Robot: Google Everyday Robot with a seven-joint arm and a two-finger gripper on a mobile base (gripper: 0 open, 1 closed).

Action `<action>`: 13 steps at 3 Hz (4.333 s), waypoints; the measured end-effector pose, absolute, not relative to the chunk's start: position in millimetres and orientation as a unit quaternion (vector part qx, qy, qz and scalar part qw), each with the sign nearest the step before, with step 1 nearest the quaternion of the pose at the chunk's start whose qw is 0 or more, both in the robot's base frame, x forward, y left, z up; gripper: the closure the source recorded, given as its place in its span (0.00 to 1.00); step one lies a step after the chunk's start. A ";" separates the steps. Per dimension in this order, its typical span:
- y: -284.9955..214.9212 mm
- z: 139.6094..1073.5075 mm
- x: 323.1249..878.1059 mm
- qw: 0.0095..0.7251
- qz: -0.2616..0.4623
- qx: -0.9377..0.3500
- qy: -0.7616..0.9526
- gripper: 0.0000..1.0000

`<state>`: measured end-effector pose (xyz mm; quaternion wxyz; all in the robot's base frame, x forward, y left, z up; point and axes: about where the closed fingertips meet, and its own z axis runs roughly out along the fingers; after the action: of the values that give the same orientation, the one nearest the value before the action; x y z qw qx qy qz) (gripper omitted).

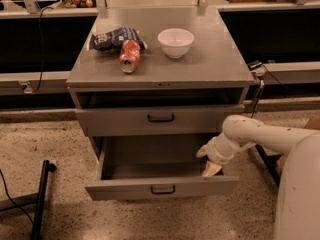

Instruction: Open middle drawer

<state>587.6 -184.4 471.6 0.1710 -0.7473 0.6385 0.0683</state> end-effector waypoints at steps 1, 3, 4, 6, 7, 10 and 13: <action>-183.6 492.1 598.9 0.178 0.072 -0.747 0.637 0.48; -193.9 477.3 608.9 0.170 0.079 -0.737 0.649 0.62; -203.3 451.9 607.7 0.175 0.067 -0.730 0.657 0.85; -201.7 451.0 608.7 0.176 0.067 -0.730 0.657 1.00; -194.7 431.3 608.3 0.184 0.096 -0.718 0.664 1.00; -193.5 401.1 601.2 0.181 0.131 -0.713 0.664 1.00; -202.7 415.6 521.8 0.133 0.247 -0.691 0.666 1.00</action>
Offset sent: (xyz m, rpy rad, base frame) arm 0.0301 -0.0070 0.0425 0.0538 0.0112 -0.0090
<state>521.8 -202.7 415.6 0.1328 -0.6914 0.6658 0.2470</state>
